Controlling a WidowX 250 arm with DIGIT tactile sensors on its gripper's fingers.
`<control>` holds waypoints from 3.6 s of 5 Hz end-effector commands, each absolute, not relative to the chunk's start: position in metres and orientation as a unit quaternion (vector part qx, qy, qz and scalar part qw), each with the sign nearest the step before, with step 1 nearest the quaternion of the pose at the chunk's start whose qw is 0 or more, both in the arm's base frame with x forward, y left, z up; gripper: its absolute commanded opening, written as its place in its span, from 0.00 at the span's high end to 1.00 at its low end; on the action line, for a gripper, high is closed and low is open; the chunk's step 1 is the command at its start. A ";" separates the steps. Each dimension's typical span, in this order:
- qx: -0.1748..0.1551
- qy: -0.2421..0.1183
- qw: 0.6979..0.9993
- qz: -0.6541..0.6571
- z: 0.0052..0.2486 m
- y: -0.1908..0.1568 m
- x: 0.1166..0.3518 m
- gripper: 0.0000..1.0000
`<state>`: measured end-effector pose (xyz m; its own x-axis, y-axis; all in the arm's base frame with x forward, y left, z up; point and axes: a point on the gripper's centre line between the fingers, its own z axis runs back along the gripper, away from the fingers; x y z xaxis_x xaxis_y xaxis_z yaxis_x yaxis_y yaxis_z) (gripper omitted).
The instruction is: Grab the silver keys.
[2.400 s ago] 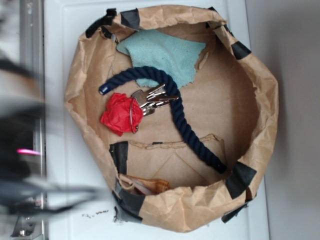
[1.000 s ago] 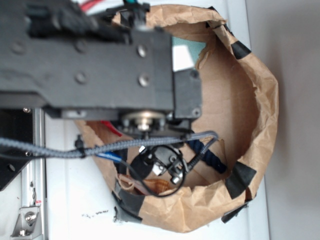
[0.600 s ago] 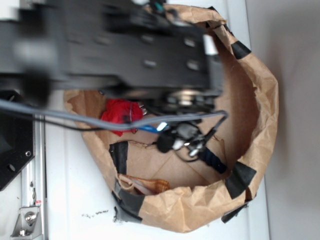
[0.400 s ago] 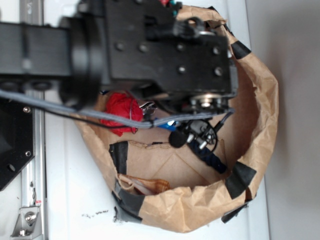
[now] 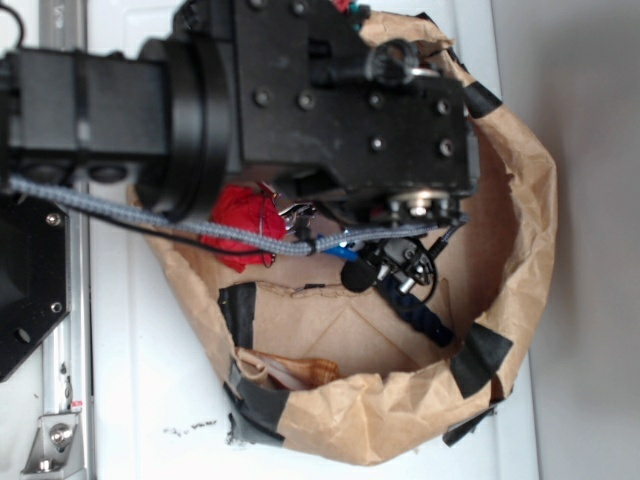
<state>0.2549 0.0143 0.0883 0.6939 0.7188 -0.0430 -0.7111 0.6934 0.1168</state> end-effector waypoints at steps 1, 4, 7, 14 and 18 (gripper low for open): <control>0.035 0.017 0.921 0.387 0.099 0.018 0.262 0.00; -0.038 -0.012 0.930 0.364 0.076 0.038 0.246 0.00; -0.032 -0.004 0.935 0.354 0.059 0.044 0.239 0.00; 0.027 0.022 0.947 0.319 0.020 0.033 0.221 1.00; 0.021 0.028 0.946 0.321 0.034 0.036 0.220 1.00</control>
<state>0.2147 0.0231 0.0266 0.7976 0.5987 -0.0741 -0.5933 0.8007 0.0829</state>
